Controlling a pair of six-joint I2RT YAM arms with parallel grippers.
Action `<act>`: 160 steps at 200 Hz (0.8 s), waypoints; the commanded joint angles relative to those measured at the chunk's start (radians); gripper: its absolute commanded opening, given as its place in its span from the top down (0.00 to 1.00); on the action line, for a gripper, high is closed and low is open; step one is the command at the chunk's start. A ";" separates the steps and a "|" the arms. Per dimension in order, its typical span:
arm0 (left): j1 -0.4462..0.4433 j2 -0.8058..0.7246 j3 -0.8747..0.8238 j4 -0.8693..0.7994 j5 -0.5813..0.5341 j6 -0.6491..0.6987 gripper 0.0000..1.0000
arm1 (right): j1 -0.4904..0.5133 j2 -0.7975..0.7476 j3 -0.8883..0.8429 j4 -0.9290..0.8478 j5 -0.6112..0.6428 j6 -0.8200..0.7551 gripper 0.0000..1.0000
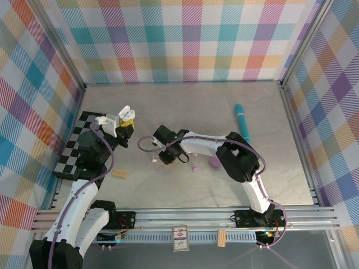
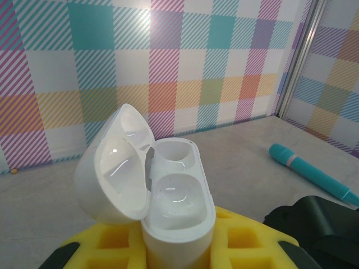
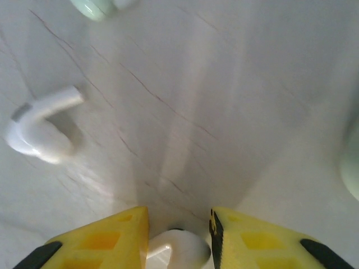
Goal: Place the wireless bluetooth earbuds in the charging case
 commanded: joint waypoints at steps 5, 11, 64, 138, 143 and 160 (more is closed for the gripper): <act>0.010 -0.025 0.018 0.015 0.022 0.007 1.00 | -0.010 -0.061 -0.075 -0.091 0.108 0.016 0.66; 0.010 -0.027 0.018 0.012 0.023 0.009 1.00 | -0.011 -0.074 -0.088 -0.093 0.112 0.017 0.66; 0.011 -0.030 0.011 0.010 0.041 0.009 1.00 | -0.038 -0.181 -0.227 -0.097 0.116 0.053 0.67; 0.011 -0.061 -0.013 0.006 -0.001 0.010 1.00 | -0.058 -0.230 -0.116 -0.149 -0.053 0.117 0.38; 0.012 -0.067 -0.018 0.001 -0.021 0.009 1.00 | -0.058 -0.215 -0.091 -0.167 -0.058 0.114 0.38; 0.013 -0.096 -0.039 -0.022 -0.089 0.013 1.00 | -0.058 -0.155 -0.003 -0.226 -0.087 0.080 0.36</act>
